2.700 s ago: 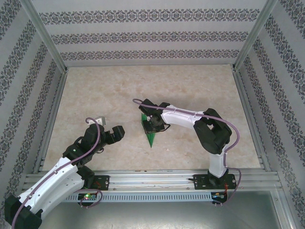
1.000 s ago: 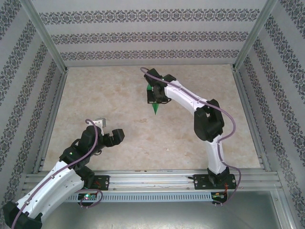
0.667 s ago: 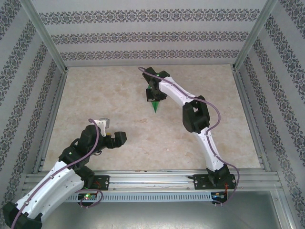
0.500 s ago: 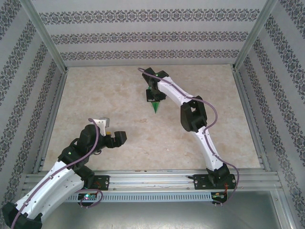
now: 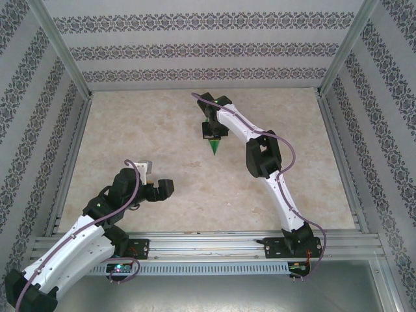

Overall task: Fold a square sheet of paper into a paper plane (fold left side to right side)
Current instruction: Place the paper plane at the top-center of the table.

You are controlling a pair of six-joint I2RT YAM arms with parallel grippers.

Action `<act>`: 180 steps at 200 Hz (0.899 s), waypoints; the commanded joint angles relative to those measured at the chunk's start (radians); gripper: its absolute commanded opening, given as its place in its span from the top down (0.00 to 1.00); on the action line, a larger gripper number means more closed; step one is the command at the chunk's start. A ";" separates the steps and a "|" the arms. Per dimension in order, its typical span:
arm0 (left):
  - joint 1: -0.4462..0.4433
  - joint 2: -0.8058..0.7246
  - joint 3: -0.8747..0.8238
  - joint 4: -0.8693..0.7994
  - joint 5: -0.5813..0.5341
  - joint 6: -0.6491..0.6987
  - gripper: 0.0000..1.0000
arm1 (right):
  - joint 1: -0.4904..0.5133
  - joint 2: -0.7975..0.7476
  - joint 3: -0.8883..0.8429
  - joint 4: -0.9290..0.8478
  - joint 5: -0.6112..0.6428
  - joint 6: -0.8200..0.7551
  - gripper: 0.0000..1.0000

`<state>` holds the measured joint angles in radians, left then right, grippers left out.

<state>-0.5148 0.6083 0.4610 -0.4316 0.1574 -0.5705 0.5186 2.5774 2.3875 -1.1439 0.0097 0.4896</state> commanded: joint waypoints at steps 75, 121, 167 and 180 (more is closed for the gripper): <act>0.014 0.001 0.029 -0.022 -0.009 0.025 0.00 | -0.013 0.047 0.011 -0.025 -0.023 -0.009 0.82; 0.015 0.001 0.043 -0.048 -0.030 0.038 0.00 | -0.013 0.022 -0.024 -0.013 -0.015 -0.011 0.74; 0.015 0.006 0.061 -0.064 -0.052 0.031 0.00 | -0.012 -0.030 -0.052 0.006 -0.009 0.000 0.71; 0.015 0.011 0.065 -0.067 -0.054 0.028 0.00 | -0.011 -0.044 -0.053 0.007 0.000 0.001 0.71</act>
<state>-0.5148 0.6121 0.4873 -0.4606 0.1261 -0.5568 0.5125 2.5771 2.3589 -1.1172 -0.0055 0.4866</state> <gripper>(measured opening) 0.998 0.291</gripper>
